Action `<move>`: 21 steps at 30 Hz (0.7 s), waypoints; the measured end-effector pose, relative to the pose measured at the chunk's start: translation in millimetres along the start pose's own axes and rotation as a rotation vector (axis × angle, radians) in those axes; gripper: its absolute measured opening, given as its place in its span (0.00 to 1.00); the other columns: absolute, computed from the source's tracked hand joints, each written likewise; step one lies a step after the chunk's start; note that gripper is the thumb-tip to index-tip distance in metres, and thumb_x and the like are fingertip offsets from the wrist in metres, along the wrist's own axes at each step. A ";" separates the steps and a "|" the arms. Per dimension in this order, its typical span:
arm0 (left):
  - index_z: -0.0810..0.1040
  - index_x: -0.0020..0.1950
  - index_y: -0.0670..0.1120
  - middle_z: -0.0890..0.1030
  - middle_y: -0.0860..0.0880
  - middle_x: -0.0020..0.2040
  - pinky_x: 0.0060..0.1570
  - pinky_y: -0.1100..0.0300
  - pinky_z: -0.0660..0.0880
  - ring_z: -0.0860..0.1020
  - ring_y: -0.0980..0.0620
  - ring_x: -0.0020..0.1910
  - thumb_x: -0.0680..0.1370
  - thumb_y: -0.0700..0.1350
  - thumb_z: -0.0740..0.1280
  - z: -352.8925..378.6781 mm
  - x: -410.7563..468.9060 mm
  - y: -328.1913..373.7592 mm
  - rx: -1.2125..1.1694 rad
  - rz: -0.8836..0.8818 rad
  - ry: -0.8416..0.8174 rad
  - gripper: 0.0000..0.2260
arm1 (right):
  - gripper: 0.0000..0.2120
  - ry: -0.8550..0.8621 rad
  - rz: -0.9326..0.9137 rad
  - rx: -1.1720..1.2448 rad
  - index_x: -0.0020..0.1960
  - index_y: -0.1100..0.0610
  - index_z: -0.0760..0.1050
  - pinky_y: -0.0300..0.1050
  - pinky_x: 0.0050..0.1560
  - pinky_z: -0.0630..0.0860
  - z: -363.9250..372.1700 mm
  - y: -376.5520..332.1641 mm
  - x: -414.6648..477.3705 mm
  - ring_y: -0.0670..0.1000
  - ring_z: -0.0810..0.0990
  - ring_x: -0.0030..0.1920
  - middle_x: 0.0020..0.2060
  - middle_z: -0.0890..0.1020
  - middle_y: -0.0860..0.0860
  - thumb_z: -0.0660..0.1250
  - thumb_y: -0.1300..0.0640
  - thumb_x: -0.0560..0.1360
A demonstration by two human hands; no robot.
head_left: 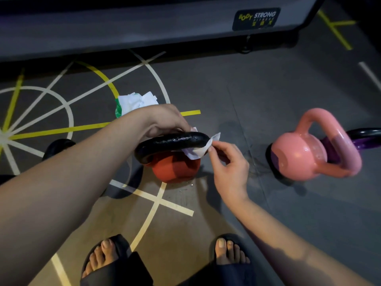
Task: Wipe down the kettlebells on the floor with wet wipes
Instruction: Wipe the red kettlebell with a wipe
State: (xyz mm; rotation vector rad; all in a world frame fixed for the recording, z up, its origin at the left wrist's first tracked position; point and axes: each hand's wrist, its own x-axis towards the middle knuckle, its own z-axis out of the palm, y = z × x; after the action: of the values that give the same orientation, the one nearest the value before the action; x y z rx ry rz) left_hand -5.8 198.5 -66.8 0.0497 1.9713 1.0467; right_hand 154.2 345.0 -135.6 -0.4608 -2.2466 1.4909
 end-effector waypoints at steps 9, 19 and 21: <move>0.82 0.55 0.36 0.83 0.39 0.46 0.40 0.53 0.77 0.79 0.44 0.40 0.80 0.36 0.67 9.7 29.9 12.3 0.467 -0.139 -0.054 0.07 | 0.03 -0.206 0.124 -0.100 0.43 0.59 0.82 0.27 0.44 0.73 -5.5 27.7 -13.8 0.33 0.78 0.51 0.53 0.80 0.50 0.76 0.64 0.73; 0.77 0.47 0.43 0.77 0.46 0.33 0.27 0.62 0.72 0.74 0.49 0.29 0.80 0.48 0.72 14.6 43.3 27.6 0.477 -0.094 0.033 0.10 | 0.09 -0.028 0.305 0.200 0.42 0.55 0.77 0.38 0.34 0.69 1.6 14.6 10.7 0.45 0.73 0.31 0.32 0.78 0.47 0.72 0.66 0.75; 0.77 0.50 0.45 0.78 0.46 0.39 0.27 0.64 0.72 0.75 0.50 0.32 0.79 0.45 0.74 11.1 43.7 28.5 0.353 -0.075 0.012 0.08 | 0.08 -0.016 0.296 0.227 0.46 0.54 0.79 0.39 0.39 0.73 0.2 14.3 14.1 0.45 0.77 0.35 0.37 0.82 0.47 0.72 0.66 0.76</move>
State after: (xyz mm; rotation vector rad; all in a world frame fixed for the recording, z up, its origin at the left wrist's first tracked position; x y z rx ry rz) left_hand -34.3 241.7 -79.8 0.1608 2.1310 0.6436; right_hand 142.7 357.0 -146.8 -0.7353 -2.0533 1.8758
